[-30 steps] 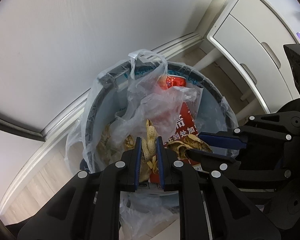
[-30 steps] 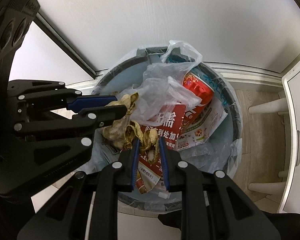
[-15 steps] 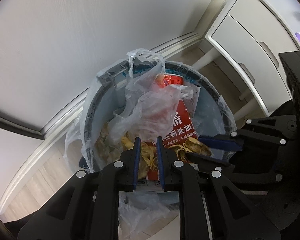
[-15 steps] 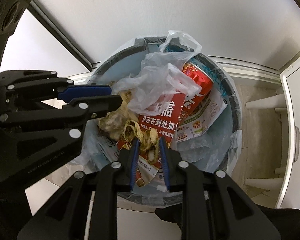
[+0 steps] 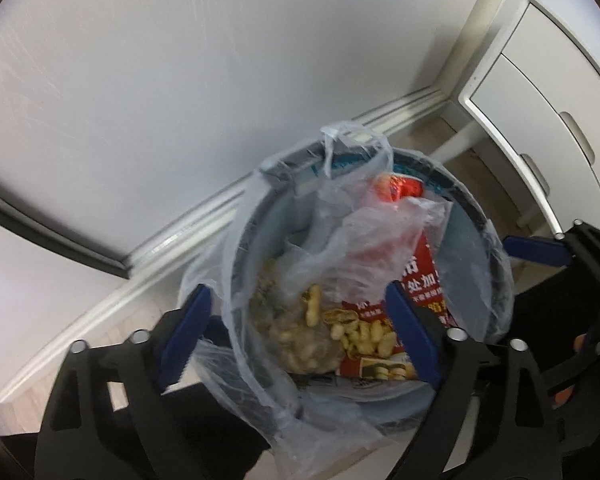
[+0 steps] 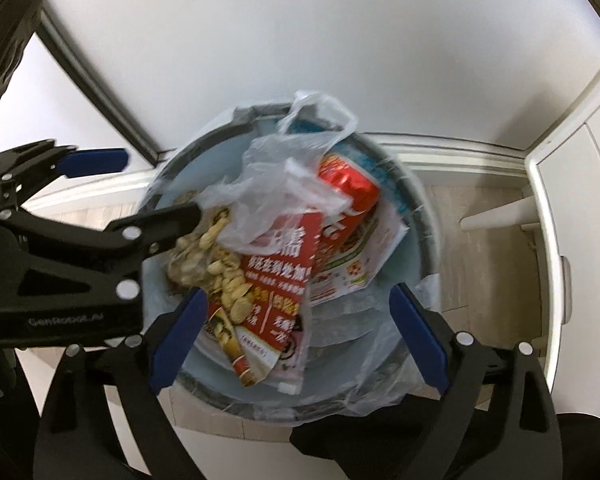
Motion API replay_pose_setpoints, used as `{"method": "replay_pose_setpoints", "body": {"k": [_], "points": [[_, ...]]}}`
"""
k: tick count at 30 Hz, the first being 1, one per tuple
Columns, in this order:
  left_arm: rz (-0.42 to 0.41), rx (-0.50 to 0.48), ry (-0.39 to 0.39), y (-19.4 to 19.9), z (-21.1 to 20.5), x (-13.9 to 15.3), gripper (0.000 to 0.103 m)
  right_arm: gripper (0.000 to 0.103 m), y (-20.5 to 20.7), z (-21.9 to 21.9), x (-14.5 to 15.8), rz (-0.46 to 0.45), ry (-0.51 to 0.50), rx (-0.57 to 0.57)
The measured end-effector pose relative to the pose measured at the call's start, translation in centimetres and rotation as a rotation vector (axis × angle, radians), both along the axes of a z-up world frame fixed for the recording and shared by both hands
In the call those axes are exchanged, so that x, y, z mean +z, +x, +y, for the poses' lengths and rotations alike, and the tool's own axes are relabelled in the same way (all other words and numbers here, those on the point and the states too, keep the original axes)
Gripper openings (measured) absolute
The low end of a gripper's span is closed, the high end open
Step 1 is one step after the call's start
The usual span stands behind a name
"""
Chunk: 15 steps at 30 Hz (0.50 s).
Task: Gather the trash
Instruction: 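Open both tools to drop the peanut shells into the trash bin, then move both open tools back to the peanut shells on the cabinet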
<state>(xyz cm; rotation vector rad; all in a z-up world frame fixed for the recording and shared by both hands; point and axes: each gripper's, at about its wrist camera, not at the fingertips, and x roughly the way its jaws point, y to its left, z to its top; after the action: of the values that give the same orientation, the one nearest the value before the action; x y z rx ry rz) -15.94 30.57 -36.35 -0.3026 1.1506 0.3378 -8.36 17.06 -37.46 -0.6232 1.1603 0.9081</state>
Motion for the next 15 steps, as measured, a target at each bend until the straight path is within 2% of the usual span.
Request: {"method": "replay_pose_setpoints", "body": {"k": [1,4,12,14,15], "points": [[-0.015,-0.001,0.016,0.0,0.0,0.2,0.097,0.089,0.2,-0.2,0.1,-0.012,0.003,-0.005],[-0.035,0.011,0.022,0.1,0.4,0.6,0.097,0.089,0.6,-0.5,0.3,-0.026,0.014,-0.025],[-0.026,0.036,0.021,-0.1,0.7,0.7,0.097,0.09,0.6,-0.4,0.8,-0.043,0.03,-0.048],[-0.023,0.046,0.022,-0.3,0.6,0.9,0.097,0.097,0.5,-0.5,1.2,-0.054,0.045,-0.053],[-0.022,0.052,0.02,-0.5,0.6,1.0,0.097,0.097,0.5,-0.6,1.4,-0.059,0.049,-0.056]]}}
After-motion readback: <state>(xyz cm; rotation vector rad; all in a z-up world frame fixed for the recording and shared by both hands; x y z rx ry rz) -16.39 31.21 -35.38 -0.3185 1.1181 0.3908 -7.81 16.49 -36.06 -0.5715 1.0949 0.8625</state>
